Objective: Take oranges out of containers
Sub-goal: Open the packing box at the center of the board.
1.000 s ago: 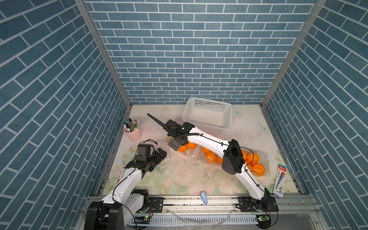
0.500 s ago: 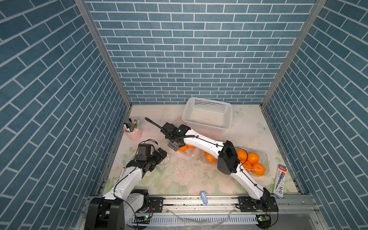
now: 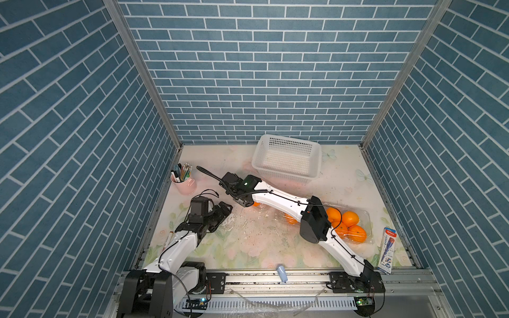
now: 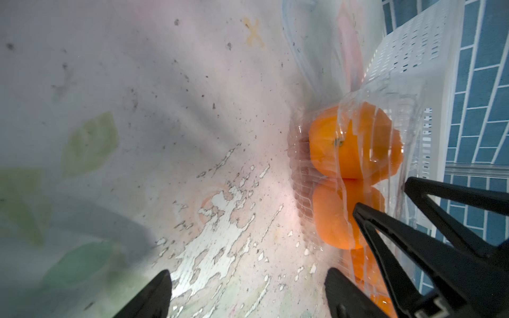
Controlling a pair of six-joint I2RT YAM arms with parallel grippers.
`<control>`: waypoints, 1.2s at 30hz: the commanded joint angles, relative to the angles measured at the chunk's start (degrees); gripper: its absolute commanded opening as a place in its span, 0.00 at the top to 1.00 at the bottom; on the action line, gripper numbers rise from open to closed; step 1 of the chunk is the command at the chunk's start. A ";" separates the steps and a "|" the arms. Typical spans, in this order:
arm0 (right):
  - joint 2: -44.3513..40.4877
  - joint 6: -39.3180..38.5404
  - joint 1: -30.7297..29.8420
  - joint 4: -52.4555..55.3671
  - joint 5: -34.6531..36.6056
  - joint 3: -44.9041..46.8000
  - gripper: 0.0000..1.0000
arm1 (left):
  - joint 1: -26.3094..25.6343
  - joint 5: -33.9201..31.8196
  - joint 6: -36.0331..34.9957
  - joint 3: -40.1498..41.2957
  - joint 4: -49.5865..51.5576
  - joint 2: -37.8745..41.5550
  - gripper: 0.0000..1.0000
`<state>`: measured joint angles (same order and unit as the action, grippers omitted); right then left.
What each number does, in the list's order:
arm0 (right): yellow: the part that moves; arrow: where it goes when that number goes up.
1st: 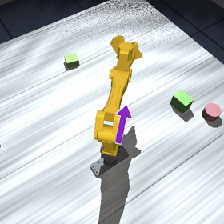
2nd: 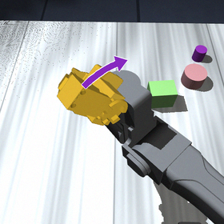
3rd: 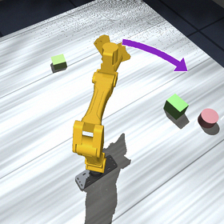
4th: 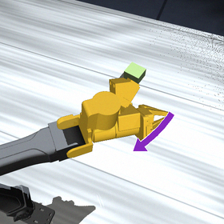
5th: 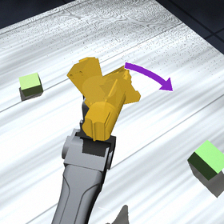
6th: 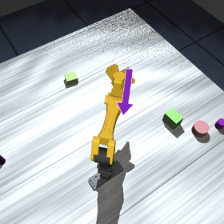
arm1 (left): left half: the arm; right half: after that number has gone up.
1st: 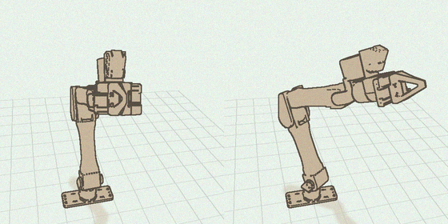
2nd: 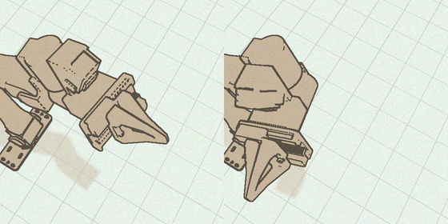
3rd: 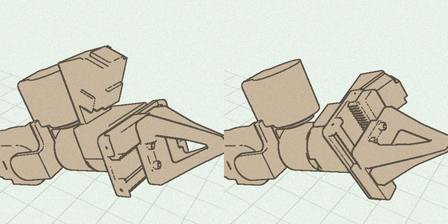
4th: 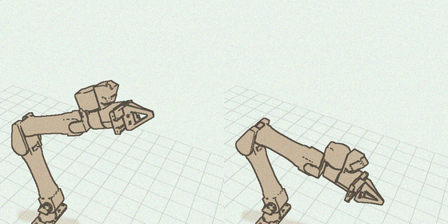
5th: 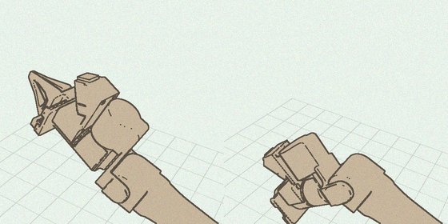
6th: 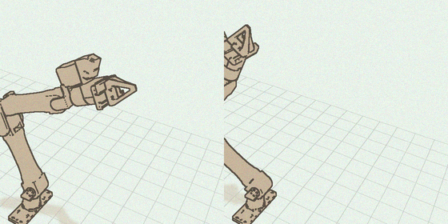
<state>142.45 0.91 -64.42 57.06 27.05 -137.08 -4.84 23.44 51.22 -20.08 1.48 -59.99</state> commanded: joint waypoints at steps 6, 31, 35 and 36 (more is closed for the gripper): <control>-1.63 -0.81 -0.22 -0.36 0.73 0.71 0.68 | 0.10 3.35 2.32 -2.20 -8.76 -6.56 0.15; 3.98 2.53 -0.25 3.52 12.02 -6.27 0.19 | -0.34 2.99 1.17 -4.04 -13.39 -15.82 0.19; 4.56 3.25 -0.24 3.02 10.01 -6.28 0.17 | -0.34 2.70 0.72 -3.75 -13.15 -15.69 0.19; 4.65 3.42 -0.21 2.91 9.64 -6.27 0.17 | -0.35 2.68 0.70 -3.59 -13.28 -15.82 0.19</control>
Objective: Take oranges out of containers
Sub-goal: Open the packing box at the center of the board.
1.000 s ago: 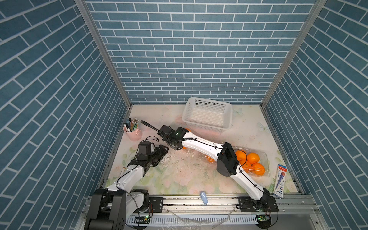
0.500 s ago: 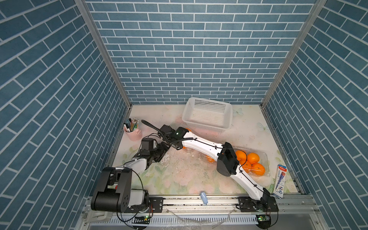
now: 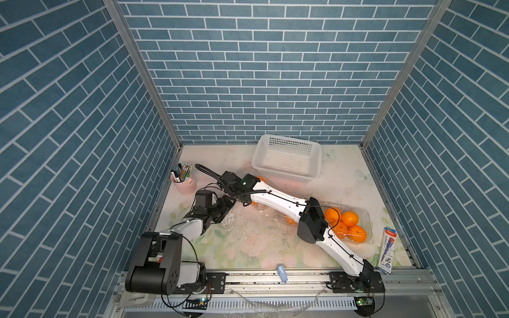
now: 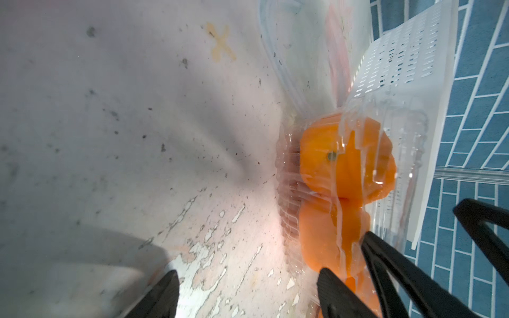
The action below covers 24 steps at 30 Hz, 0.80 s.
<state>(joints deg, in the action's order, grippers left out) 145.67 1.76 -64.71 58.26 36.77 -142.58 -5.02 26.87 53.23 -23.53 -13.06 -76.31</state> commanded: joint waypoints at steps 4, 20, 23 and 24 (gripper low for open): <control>2.22 3.06 0.20 1.40 -0.84 -1.25 0.16 | -0.17 -0.71 -1.53 0.31 1.15 0.46 0.19; 4.55 3.74 1.24 0.99 2.85 -2.67 0.30 | -0.17 -1.24 -1.52 0.71 2.17 1.98 0.19; 3.34 3.02 1.17 0.30 2.14 -1.72 0.51 | -0.17 -1.62 -1.37 0.24 2.60 2.52 0.19; 2.78 2.75 1.10 -0.28 1.93 -1.07 0.57 | -0.17 -1.63 -1.25 -0.09 2.68 2.57 0.19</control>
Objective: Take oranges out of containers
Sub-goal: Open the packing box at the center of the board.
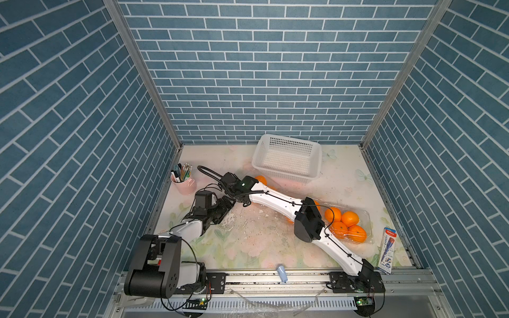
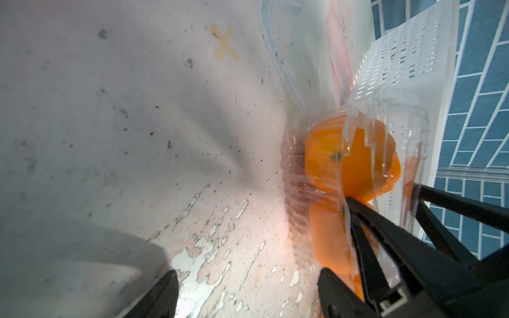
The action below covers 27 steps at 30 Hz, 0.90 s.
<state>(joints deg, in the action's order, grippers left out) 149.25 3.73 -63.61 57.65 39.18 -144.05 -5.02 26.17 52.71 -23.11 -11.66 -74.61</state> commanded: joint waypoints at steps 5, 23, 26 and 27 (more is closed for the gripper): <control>-3.42 0.40 -0.34 -1.52 -1.46 2.93 0.76 | -0.77 -0.53 -0.27 -2.47 1.29 0.51 0.19; -7.08 1.53 -0.56 -2.23 -4.07 4.65 1.00 | -5.74 -1.65 4.01 -8.52 -5.64 -10.38 0.20; -7.81 2.07 -0.54 -2.20 -5.64 4.72 1.00 | -6.31 -1.67 5.64 -9.26 -8.87 -13.35 0.20; -8.06 2.20 -0.55 -2.17 -6.21 4.73 1.00 | -6.66 -1.54 6.05 -9.63 -9.49 -14.22 0.20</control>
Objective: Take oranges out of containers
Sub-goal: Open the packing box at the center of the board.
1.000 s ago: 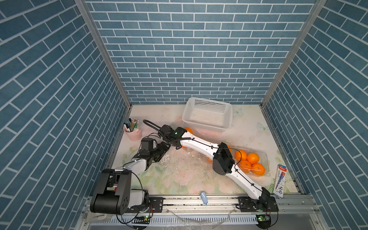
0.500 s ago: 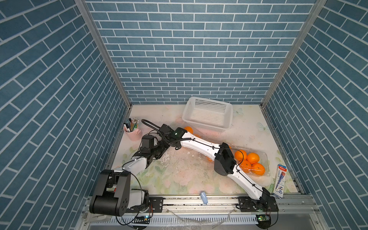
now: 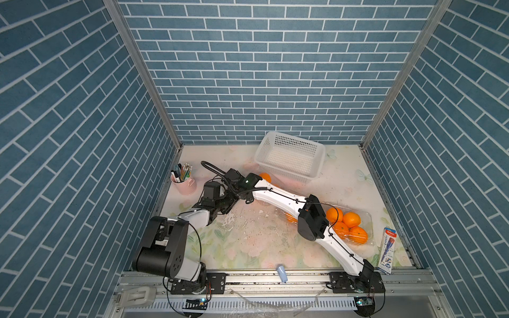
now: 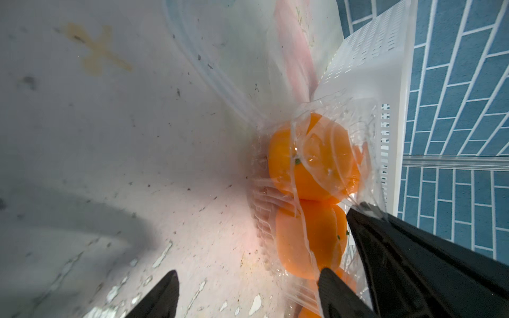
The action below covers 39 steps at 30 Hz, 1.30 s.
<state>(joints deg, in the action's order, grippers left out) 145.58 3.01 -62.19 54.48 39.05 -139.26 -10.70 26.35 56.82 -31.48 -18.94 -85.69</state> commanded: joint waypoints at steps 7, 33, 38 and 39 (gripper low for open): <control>-6.79 4.20 -1.74 1.29 -9.43 0.62 1.00 | -2.42 -0.43 4.91 -2.05 -8.79 -7.89 0.23; -9.81 2.88 -1.27 2.80 -11.79 1.74 1.00 | -2.41 -5.00 0.58 3.20 1.86 4.08 0.29; -9.95 1.05 -0.86 4.23 -8.84 0.19 1.00 | -2.40 -8.11 -2.24 3.02 8.96 7.74 0.33; -10.16 0.72 -0.75 4.27 -8.36 0.05 1.00 | -2.45 -8.47 -2.65 3.08 9.78 8.06 0.33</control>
<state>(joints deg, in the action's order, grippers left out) 137.25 4.38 -63.44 55.42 29.19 -137.67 -12.95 20.51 56.95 -27.88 -14.55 -79.29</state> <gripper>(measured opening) 0.050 0.672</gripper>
